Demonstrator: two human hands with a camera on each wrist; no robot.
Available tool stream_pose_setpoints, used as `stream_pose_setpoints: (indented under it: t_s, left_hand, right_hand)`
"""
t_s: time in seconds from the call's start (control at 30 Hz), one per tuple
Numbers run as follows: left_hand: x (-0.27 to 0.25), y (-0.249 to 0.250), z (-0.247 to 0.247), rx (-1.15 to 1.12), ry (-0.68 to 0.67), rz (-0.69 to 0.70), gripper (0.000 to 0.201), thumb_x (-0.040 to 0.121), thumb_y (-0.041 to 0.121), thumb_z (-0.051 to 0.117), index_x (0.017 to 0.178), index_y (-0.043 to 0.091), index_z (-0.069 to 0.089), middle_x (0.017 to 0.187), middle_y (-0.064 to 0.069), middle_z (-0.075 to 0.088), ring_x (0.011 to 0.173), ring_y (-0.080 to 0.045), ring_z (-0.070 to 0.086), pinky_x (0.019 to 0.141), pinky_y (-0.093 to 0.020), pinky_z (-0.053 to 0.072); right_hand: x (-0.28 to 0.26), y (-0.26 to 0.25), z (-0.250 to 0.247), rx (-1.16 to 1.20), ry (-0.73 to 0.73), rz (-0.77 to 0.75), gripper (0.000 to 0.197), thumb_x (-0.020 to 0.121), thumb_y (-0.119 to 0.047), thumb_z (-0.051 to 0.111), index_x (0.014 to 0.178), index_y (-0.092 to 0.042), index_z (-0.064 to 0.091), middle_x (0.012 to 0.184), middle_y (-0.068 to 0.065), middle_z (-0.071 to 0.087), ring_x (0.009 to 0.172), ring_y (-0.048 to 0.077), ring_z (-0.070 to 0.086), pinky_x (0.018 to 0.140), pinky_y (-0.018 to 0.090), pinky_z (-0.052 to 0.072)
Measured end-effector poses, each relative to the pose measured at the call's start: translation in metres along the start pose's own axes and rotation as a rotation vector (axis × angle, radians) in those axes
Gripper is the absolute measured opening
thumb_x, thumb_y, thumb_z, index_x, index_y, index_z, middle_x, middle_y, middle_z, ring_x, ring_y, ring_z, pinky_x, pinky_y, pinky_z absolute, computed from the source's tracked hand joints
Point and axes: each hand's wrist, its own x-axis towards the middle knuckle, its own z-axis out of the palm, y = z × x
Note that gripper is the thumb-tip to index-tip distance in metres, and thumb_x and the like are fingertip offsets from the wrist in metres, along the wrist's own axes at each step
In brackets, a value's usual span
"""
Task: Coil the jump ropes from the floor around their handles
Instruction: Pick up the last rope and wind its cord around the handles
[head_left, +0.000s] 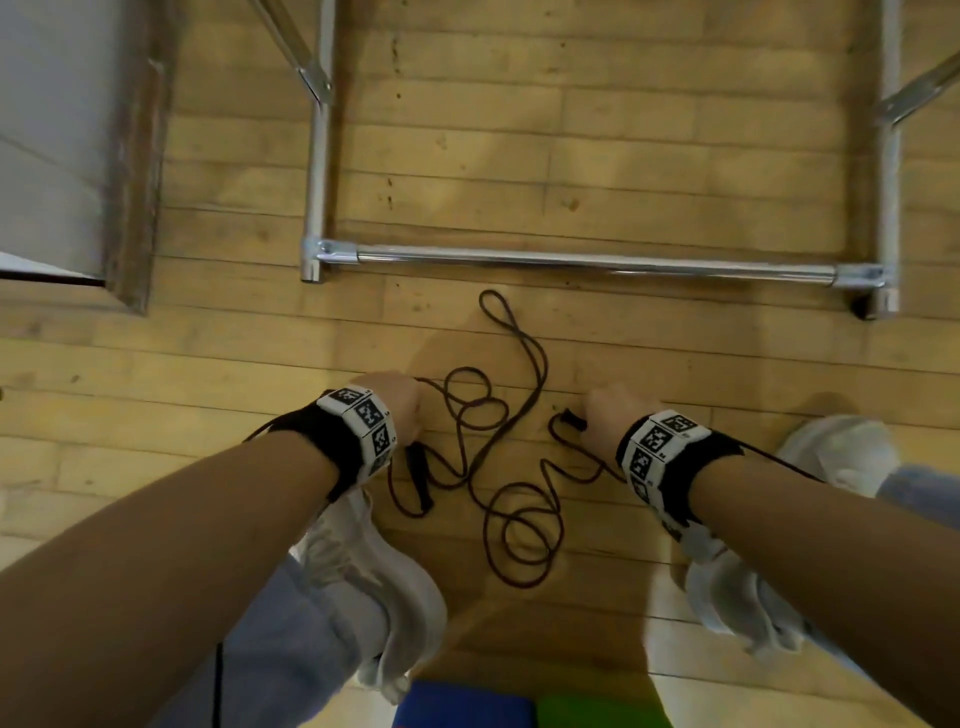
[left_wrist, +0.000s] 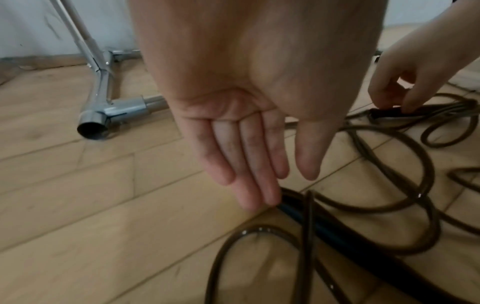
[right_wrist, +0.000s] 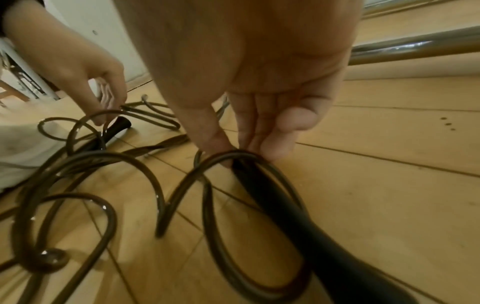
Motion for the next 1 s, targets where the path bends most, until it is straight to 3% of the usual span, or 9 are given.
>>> stream_pose_setpoints:
  t_s: [0.1, 0.27, 0.4, 0.47, 0.53, 0.6, 0.73, 0.93, 1.0]
  left_hand:
    - [0.005, -0.002, 0.014, 0.015, 0.099, -0.083, 0.030, 0.089, 0.038, 0.059, 0.069, 0.018, 0.049, 0.067, 0.002, 0.050, 0.059, -0.015, 0.049, 0.054, -0.026, 0.039]
    - [0.006, -0.010, 0.025, -0.233, 0.251, -0.190, 0.020, 0.089, 0.028, 0.060, 0.099, 0.012, 0.054, 0.080, -0.004, 0.056, 0.068, -0.020, 0.053, 0.057, -0.028, 0.040]
    - [0.015, -0.013, 0.010, -0.566, 0.443, -0.250, 0.024, 0.087, 0.027, 0.065, 0.080, 0.020, 0.042, 0.073, -0.002, 0.054, 0.060, -0.016, 0.051, 0.048, -0.027, 0.036]
    - [0.017, -0.016, -0.005, -0.759, 0.486, -0.252, 0.028, 0.081, 0.031, 0.071, 0.087, 0.023, 0.044, 0.075, 0.005, 0.056, 0.065, -0.012, 0.055, 0.051, -0.025, 0.041]
    - [0.016, -0.019, -0.020, -0.868, 0.512, -0.221, 0.029, 0.079, 0.033, 0.071, 0.097, 0.027, 0.050, 0.076, 0.013, 0.055, 0.067, -0.005, 0.056, 0.052, -0.022, 0.042]
    - [0.011, -0.020, -0.035, -0.927, 0.562, -0.176, 0.013, 0.079, 0.034, 0.069, 0.087, 0.031, 0.060, 0.071, 0.017, 0.058, 0.065, -0.002, 0.057, 0.050, -0.018, 0.042]
    - [-0.002, -0.014, -0.071, -1.185, 0.664, -0.118, 0.008, 0.080, 0.023, 0.068, 0.073, 0.026, 0.066, 0.070, 0.003, 0.070, 0.065, -0.014, 0.070, 0.061, -0.029, 0.059]
    - [-0.035, 0.006, -0.127, -1.369, 0.720, 0.014, 0.011, 0.081, 0.010, 0.072, 0.077, 0.018, 0.065, 0.080, -0.008, 0.069, 0.061, -0.014, 0.070, 0.055, -0.021, 0.056]
    - [-0.047, 0.010, -0.142, -1.265, 0.698, 0.078, 0.010, 0.078, 0.021, 0.077, 0.077, 0.019, 0.068, 0.080, -0.005, 0.070, 0.065, -0.015, 0.070, 0.058, -0.023, 0.057]
  right_hand:
    - [0.002, -0.001, -0.001, -0.008, 0.057, 0.019, 0.014, 0.090, -0.028, 0.053, 0.084, -0.016, 0.054, 0.069, -0.001, 0.047, 0.057, 0.014, 0.044, 0.049, 0.027, 0.036]
    - [0.007, 0.004, -0.012, 0.457, 0.278, 0.043, 0.017, 0.086, -0.038, 0.053, 0.091, -0.022, 0.053, 0.074, -0.001, 0.056, 0.063, 0.016, 0.055, 0.049, 0.027, 0.046]
    - [0.011, 0.001, -0.029, 0.733, 0.443, 0.017, 0.016, 0.089, -0.039, 0.049, 0.098, -0.025, 0.047, 0.080, 0.001, 0.060, 0.067, 0.019, 0.061, 0.057, 0.037, 0.056]
    - [0.014, 0.002, -0.042, 0.776, 0.527, 0.005, 0.018, 0.090, -0.039, 0.046, 0.100, -0.025, 0.044, 0.083, 0.003, 0.060, 0.068, 0.019, 0.060, 0.054, 0.034, 0.053]
    - [0.015, 0.004, -0.056, 0.813, 0.607, -0.024, 0.018, 0.090, -0.039, 0.046, 0.101, -0.024, 0.044, 0.085, 0.002, 0.060, 0.072, 0.019, 0.059, 0.057, 0.034, 0.052]
    - [0.014, 0.005, -0.069, 0.891, 0.664, -0.066, 0.015, 0.090, -0.038, 0.047, 0.101, -0.027, 0.045, 0.083, -0.005, 0.059, 0.074, 0.013, 0.059, 0.056, 0.029, 0.049]
    - [0.008, 0.007, -0.093, 1.012, 0.708, -0.168, 0.018, 0.090, -0.037, 0.049, 0.106, -0.028, 0.047, 0.084, -0.011, 0.059, 0.075, 0.006, 0.059, 0.055, 0.022, 0.043]
    - [-0.017, 0.009, -0.122, 0.968, 0.783, -0.255, 0.020, 0.087, -0.042, 0.049, 0.102, -0.029, 0.045, 0.077, -0.007, 0.061, 0.067, 0.006, 0.061, 0.049, 0.019, 0.041]
    - [-0.026, 0.009, -0.132, 0.842, 0.796, -0.292, 0.020, 0.087, -0.043, 0.048, 0.101, -0.029, 0.044, 0.071, -0.005, 0.062, 0.063, 0.010, 0.062, 0.048, 0.024, 0.045]
